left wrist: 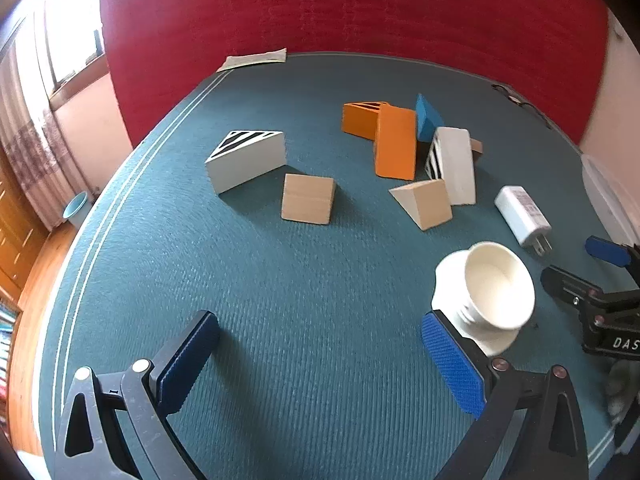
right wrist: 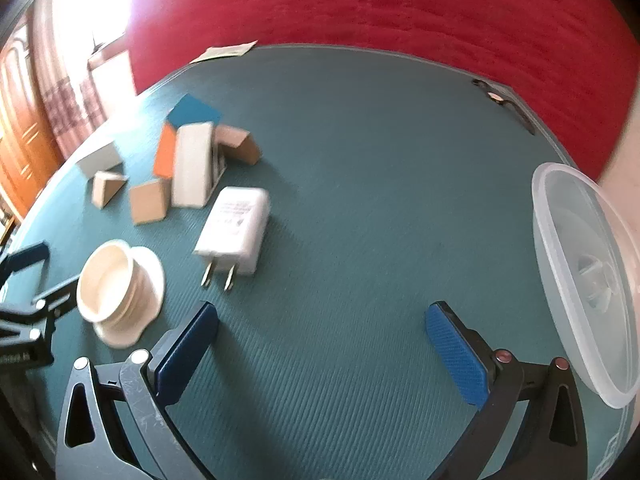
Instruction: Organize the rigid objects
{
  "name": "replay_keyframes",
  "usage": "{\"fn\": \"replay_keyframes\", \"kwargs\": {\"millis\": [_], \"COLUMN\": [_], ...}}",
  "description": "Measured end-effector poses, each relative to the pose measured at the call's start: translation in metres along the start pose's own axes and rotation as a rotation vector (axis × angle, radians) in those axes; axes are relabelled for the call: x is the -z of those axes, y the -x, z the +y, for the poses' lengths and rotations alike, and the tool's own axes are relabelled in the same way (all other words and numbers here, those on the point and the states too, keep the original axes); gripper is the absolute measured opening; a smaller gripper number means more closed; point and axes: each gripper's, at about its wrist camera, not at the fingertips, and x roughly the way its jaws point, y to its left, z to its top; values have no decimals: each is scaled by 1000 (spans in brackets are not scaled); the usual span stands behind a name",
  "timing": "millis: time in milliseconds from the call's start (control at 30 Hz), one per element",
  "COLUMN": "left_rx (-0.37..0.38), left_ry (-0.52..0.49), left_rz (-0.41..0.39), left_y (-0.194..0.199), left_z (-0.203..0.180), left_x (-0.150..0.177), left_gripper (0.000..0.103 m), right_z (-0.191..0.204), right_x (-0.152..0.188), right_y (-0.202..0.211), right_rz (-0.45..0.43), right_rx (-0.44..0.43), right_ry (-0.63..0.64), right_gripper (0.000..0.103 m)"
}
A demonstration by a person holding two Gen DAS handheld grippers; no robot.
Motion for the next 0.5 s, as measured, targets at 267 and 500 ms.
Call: {"fn": "replay_keyframes", "kwargs": {"millis": [267,500], "left_rx": [22,53], "left_ry": [-38,28], "left_rz": [-3,-15], "left_y": [5,7], "left_z": [0,14], "left_x": [8,3], "left_gripper": [103,103], "right_z": [5,4], "right_x": [14,15], "right_y": [9,10], "right_rz": [5,4], "right_rx": [-40,-41], "right_ry": [55,55], "right_gripper": [103,103]}}
